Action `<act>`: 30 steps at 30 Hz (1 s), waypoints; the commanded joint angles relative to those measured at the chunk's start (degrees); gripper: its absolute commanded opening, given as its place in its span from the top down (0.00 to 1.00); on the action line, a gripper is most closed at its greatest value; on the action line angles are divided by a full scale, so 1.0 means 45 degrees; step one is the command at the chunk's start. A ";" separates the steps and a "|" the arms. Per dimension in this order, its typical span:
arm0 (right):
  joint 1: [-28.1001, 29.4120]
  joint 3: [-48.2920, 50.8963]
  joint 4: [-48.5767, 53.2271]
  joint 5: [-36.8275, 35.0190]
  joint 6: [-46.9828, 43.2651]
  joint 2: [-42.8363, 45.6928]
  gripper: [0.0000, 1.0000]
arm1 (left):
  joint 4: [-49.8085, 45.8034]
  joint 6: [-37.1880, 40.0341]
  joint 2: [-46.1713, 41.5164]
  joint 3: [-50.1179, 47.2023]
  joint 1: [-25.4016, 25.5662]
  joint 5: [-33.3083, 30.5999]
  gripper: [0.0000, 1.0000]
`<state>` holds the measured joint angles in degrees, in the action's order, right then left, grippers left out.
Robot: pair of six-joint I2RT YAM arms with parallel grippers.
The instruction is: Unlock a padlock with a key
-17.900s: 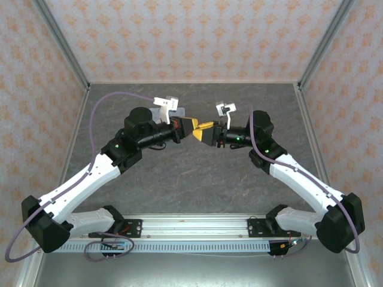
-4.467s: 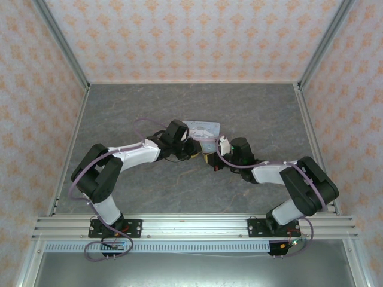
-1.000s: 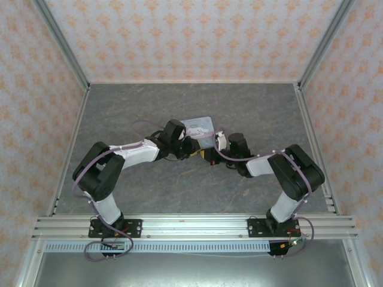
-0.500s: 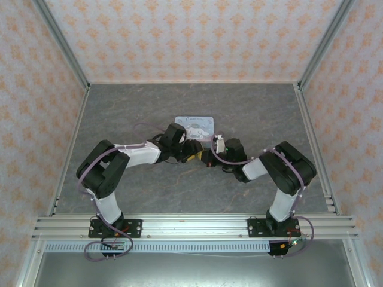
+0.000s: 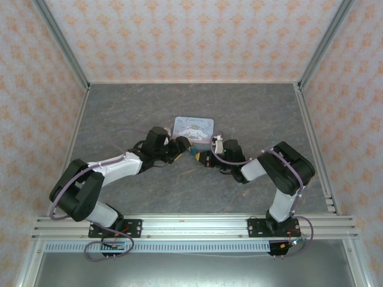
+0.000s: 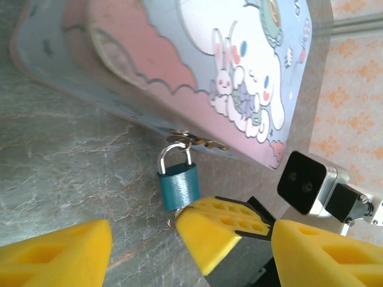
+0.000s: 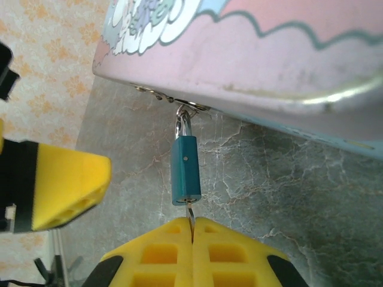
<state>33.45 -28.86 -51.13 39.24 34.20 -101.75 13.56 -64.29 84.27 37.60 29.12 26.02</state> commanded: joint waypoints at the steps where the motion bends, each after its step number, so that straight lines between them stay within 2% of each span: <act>1: 0.0165 -0.0373 -0.0201 -0.0116 0.1217 0.0374 1.00 | 0.1882 -0.0987 -0.0030 -0.0570 -0.0021 -0.0567 0.31; 9: 0.0213 -0.0692 0.0015 -0.0088 0.2298 0.0420 1.00 | 0.3873 -0.2194 0.1350 -0.0803 0.0109 -0.0108 0.42; 16: 0.0226 -0.0819 0.0431 -0.0133 0.2422 0.0583 1.00 | 0.4316 -0.2323 0.2091 -0.0593 0.0226 -0.0053 0.46; 30: 0.0230 -0.0940 0.0772 -0.0127 0.2301 0.0667 1.00 | 0.5145 -0.2742 0.3305 -0.0022 0.0725 -0.0076 0.62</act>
<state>34.09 -31.75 -46.57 38.92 44.60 -100.49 34.44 -76.14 98.50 35.99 32.03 26.52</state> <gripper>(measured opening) 0.045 0.400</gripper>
